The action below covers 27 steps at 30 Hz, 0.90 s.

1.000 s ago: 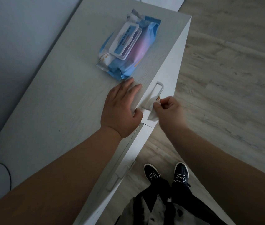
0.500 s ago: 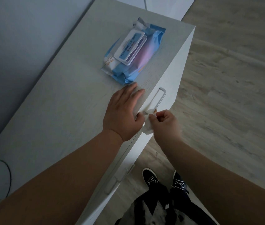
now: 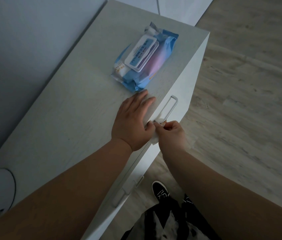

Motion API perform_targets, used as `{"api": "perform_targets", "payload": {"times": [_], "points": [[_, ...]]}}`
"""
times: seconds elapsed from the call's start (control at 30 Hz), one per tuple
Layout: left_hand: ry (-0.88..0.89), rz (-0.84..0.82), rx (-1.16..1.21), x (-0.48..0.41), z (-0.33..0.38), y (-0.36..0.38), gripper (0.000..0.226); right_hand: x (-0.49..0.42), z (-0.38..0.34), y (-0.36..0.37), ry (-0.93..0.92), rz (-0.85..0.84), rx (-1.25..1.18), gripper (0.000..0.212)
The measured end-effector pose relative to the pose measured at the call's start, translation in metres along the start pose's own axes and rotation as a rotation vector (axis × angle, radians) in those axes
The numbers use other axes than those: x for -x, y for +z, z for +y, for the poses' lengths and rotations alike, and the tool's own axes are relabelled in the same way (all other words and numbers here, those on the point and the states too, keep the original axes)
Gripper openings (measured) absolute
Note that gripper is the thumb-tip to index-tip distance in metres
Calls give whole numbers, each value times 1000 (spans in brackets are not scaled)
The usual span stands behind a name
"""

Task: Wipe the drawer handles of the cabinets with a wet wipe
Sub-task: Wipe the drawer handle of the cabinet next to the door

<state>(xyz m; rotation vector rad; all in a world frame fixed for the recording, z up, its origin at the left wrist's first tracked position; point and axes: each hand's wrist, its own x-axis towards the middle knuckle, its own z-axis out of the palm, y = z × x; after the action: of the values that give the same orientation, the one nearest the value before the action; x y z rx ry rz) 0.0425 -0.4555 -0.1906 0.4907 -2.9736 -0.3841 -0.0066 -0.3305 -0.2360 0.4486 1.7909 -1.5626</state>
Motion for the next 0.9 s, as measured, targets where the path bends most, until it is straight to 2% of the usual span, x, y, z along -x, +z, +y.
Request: {"api": "perform_targets", "payload": {"times": [0.3, 0.57, 0.8, 0.9], "points": [[2, 0, 2, 1, -1, 0, 71, -4, 7, 1, -91, 4, 132, 35], [-2, -3, -4, 1, -1, 1, 70, -5, 5, -7, -173, -9, 170, 25], [-6, 2, -1, 1, -1, 1, 70, -7, 3, -5, -187, -24, 165, 33], [-3, -4, -7, 1, -1, 0, 69, -5, 3, -9, -217, -27, 166, 24]]}}
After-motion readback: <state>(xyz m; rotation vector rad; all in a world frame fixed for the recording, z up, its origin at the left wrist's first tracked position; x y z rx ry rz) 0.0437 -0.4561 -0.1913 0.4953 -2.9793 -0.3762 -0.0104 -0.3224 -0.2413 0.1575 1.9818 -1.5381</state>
